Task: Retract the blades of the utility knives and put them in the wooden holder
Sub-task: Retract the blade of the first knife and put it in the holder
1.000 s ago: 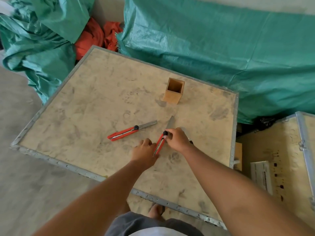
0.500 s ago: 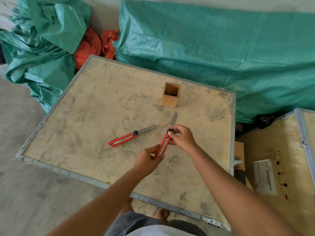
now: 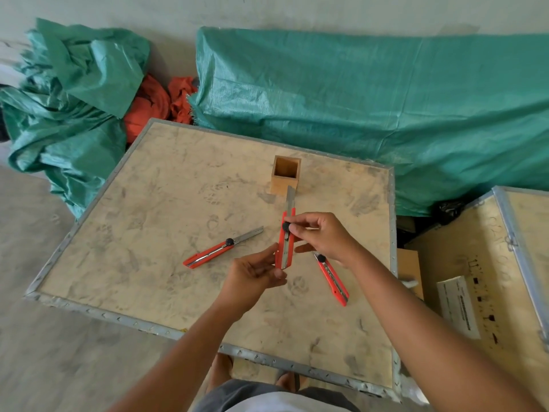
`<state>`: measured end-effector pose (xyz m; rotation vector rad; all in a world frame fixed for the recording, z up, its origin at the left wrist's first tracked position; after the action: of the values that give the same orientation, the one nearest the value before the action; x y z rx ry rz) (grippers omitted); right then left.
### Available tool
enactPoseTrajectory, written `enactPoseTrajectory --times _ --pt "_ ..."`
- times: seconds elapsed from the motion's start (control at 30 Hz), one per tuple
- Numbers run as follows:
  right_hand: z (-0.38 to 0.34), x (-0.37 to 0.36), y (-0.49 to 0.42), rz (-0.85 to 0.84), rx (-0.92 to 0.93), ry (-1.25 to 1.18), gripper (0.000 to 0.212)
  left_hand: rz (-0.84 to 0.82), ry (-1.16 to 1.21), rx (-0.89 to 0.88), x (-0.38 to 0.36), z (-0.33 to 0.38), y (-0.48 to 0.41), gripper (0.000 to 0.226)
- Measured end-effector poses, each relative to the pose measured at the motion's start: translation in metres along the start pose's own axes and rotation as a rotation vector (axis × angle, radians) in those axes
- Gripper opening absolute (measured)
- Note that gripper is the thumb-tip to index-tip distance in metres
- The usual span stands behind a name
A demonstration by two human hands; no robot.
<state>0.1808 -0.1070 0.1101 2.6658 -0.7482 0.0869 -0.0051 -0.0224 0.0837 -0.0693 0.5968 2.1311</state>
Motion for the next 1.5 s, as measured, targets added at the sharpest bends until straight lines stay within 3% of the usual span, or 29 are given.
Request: enactPoseTrajectory --times 0.3,0.47,0.6,0.67,0.83,0.93,1.03,1.17,1.27,1.4,1.5 --pt "-0.008 -0.004 0.026 -0.12 0.099 0.29 0.024 0.02 0.026 -0.022 0.0 0.008 0.012 0.05" --pt "-0.011 -0.01 0.033 -0.134 0.132 0.394 0.034 0.019 0.013 -0.042 0.001 0.01 0.017 0.05" --pt "-0.011 -0.018 0.038 -0.03 0.18 0.383 0.018 0.021 -0.021 -0.063 0.002 0.016 0.022 0.051" --pt "-0.009 -0.022 0.04 0.039 0.189 0.398 0.022 0.012 -0.034 -0.074 0.002 0.018 0.025 0.052" --pt "-0.009 -0.021 0.043 -0.039 0.19 0.345 0.03 0.013 -0.035 -0.084 0.001 0.021 0.026 0.051" --pt "-0.01 -0.023 0.045 0.016 0.219 0.369 0.015 0.003 -0.058 -0.097 0.0 0.023 0.028 0.052" --pt "-0.01 -0.024 0.048 0.075 0.217 0.378 0.021 -0.005 -0.068 -0.108 -0.002 0.025 0.028 0.053" --pt "-0.012 -0.018 0.047 -0.017 0.222 0.334 0.028 0.014 -0.069 -0.116 -0.004 0.026 0.027 0.053" --pt "-0.01 -0.014 0.046 0.033 0.234 0.352 0.017 0.015 -0.087 -0.119 -0.008 0.026 0.023 0.054" --pt "-0.01 -0.01 0.041 0.135 0.217 0.371 0.027 -0.002 -0.106 -0.113 -0.014 0.026 0.013 0.052" --pt "-0.012 0.0 0.032 0.159 0.184 0.286 0.017 -0.015 -0.132 -0.11 -0.018 0.031 0.0 0.053"
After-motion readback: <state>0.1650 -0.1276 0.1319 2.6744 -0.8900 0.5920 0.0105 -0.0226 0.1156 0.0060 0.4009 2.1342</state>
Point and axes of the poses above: each hand's wrist, its own y-axis away from the middle knuckle, its own x-axis out of the back of the hand, z = x × y, the point moved 1 cm from there along -y, towards the middle knuckle, and after that the axes turned 2 degrees about y, right-handed, at the moved point
